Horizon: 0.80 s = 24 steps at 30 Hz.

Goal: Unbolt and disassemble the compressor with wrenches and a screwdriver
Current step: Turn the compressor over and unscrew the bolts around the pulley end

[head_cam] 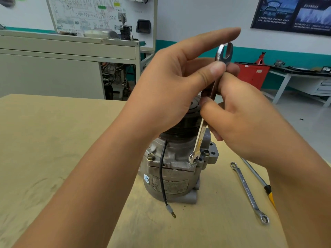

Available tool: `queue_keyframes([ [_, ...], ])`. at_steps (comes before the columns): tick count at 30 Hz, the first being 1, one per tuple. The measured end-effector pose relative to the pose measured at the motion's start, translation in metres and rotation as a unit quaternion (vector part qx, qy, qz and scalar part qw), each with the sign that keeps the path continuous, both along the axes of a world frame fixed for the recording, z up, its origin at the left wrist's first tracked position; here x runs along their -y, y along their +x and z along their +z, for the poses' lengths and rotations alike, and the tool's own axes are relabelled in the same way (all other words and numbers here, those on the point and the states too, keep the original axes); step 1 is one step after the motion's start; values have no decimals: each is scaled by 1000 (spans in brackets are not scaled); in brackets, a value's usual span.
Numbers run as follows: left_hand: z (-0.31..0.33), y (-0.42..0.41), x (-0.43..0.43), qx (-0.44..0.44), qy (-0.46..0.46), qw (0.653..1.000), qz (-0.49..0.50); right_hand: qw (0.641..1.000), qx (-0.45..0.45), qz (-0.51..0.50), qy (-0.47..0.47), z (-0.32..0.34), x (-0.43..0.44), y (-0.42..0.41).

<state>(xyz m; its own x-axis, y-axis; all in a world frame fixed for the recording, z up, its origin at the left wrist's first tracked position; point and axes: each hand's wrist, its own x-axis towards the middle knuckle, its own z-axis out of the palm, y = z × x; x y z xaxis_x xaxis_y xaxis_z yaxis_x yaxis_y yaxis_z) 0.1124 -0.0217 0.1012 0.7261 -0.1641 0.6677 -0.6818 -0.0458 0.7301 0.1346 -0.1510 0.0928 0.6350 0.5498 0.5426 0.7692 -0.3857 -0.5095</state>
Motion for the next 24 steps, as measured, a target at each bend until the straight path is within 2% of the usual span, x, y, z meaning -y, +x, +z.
queue_keyframes([
  [5,-1,3,-1,-1,-9,1000,21,1000,-27,2,12,1,1,-1],
  [11,-3,4,-8,-20,-50,998,42,990,-25,-18,138,-6,-7,-5],
  [19,0,0,-8,-17,-46,997,66,995,44,-56,68,-9,-12,-4],
  [24,1,-3,-9,-9,-10,996,92,998,11,-9,59,-4,-7,-4],
])
